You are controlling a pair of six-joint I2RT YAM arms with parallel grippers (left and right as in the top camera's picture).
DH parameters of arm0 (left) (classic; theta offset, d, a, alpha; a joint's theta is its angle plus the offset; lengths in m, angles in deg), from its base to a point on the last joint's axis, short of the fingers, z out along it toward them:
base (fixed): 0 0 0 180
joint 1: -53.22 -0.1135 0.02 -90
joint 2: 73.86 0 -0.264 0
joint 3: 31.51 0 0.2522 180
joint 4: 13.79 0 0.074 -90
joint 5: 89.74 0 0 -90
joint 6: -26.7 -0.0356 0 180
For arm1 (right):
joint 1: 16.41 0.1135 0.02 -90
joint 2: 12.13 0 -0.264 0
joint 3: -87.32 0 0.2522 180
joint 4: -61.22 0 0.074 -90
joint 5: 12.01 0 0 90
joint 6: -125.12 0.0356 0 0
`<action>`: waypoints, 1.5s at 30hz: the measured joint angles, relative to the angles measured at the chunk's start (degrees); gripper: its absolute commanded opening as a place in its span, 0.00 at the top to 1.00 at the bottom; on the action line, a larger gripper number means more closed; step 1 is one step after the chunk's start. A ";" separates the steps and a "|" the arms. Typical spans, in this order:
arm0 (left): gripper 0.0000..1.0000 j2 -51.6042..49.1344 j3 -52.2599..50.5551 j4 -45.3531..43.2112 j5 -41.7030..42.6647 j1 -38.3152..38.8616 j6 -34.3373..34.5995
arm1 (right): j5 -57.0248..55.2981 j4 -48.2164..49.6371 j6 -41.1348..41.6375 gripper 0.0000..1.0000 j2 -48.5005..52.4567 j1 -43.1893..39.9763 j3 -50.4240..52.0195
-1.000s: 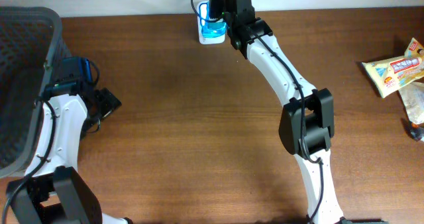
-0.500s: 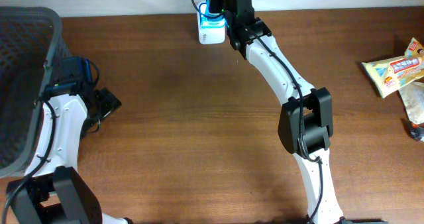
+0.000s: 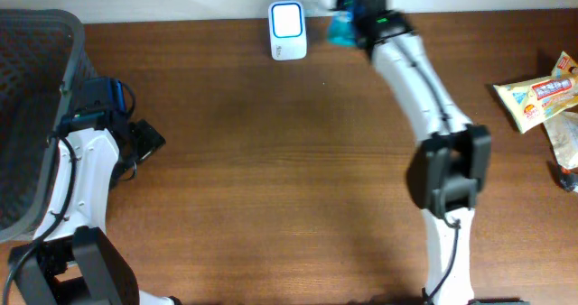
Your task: Scan the item barcode
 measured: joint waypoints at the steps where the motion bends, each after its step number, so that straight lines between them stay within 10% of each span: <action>1: 0.01 0.00 0.00 -0.02 0.00 0.00 0.02 | -0.55 -1.55 0.00 0.96 -0.70 -1.68 -0.13; 21: 0.01 0.00 0.00 0.00 0.00 0.00 0.02 | -1.53 -25.81 1.29 0.96 -2.08 -43.30 -0.79; 25: 0.01 0.00 0.00 0.00 0.00 0.00 0.02 | 0.39 -26.16 1.29 0.55 -1.86 -47.10 -0.79; 31: 0.01 0.00 0.00 -0.04 0.00 0.00 0.02 | 2.08 -26.43 1.40 0.26 0.20 -47.69 -0.74; 45: 0.01 0.00 0.00 0.00 0.00 0.00 0.02 | 3.13 -28.68 1.25 0.24 -5.29 -46.90 -0.61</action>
